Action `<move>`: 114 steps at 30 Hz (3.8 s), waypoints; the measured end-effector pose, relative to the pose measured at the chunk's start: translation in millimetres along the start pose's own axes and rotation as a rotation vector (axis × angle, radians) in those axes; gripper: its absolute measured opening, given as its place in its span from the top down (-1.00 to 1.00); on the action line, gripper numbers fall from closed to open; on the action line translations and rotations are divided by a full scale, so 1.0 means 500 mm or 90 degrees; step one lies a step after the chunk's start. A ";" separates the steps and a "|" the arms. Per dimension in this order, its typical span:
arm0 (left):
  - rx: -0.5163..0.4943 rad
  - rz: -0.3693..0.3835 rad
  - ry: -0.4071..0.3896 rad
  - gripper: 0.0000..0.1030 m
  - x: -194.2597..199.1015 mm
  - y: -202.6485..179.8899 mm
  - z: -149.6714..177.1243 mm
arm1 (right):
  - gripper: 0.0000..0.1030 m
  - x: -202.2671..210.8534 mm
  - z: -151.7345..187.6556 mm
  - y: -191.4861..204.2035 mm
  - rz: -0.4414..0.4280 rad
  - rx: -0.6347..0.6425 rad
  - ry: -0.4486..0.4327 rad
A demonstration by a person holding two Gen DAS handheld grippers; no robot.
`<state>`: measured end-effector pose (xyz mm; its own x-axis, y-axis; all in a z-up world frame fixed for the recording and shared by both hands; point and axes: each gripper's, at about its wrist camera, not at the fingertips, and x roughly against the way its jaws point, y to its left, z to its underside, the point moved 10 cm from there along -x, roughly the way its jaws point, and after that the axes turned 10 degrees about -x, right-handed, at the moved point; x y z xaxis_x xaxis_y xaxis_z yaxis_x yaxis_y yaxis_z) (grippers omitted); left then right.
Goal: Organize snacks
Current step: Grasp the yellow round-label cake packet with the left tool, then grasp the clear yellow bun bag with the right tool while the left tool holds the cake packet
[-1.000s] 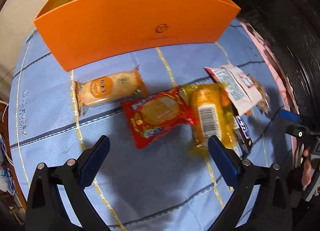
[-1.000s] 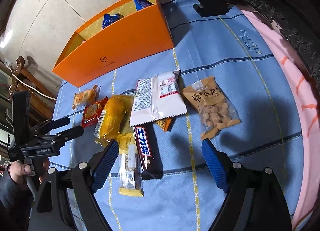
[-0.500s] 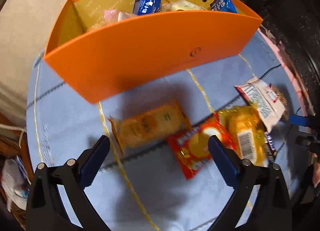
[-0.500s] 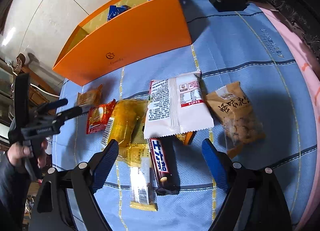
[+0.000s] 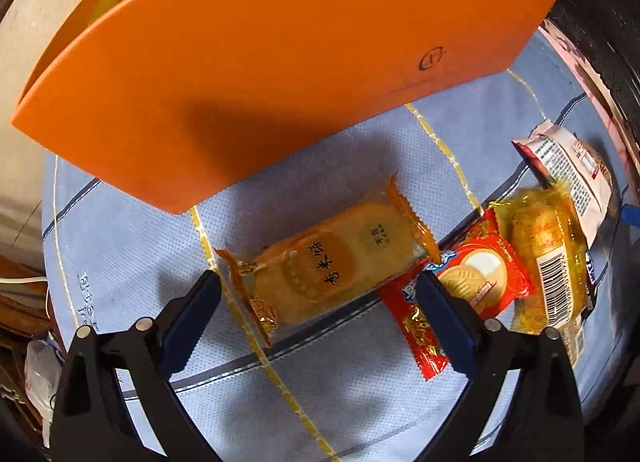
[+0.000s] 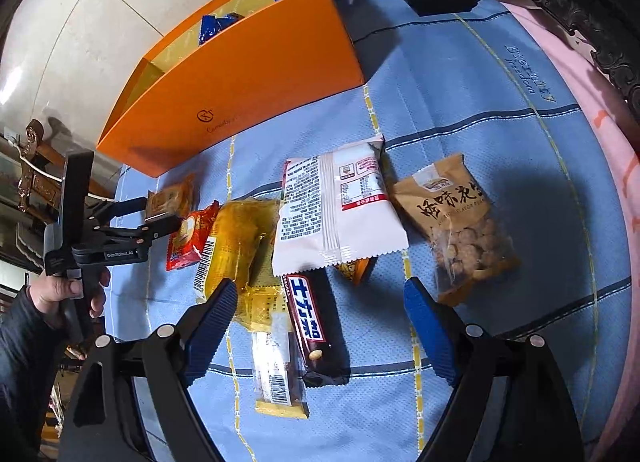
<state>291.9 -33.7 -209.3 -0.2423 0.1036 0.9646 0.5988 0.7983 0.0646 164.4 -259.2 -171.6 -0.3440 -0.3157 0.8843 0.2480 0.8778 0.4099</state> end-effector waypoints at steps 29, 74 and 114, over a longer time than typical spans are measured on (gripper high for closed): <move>0.020 0.058 0.002 0.06 0.125 0.010 0.125 | -0.66 -0.012 0.013 0.009 -0.018 -0.011 0.028; 0.140 -0.021 0.026 -0.24 0.019 0.002 0.080 | -0.67 0.008 0.022 0.047 -0.009 0.022 0.025; 0.226 -0.122 -0.027 0.30 0.211 -0.079 0.203 | -0.05 -0.176 0.034 0.177 0.135 0.145 0.071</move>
<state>165.2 6.2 -136.2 -0.3594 -0.0484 0.9319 0.2401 0.9602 0.1425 201.3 -147.6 -217.1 -0.2020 -0.1438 0.9688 0.0895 0.9823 0.1645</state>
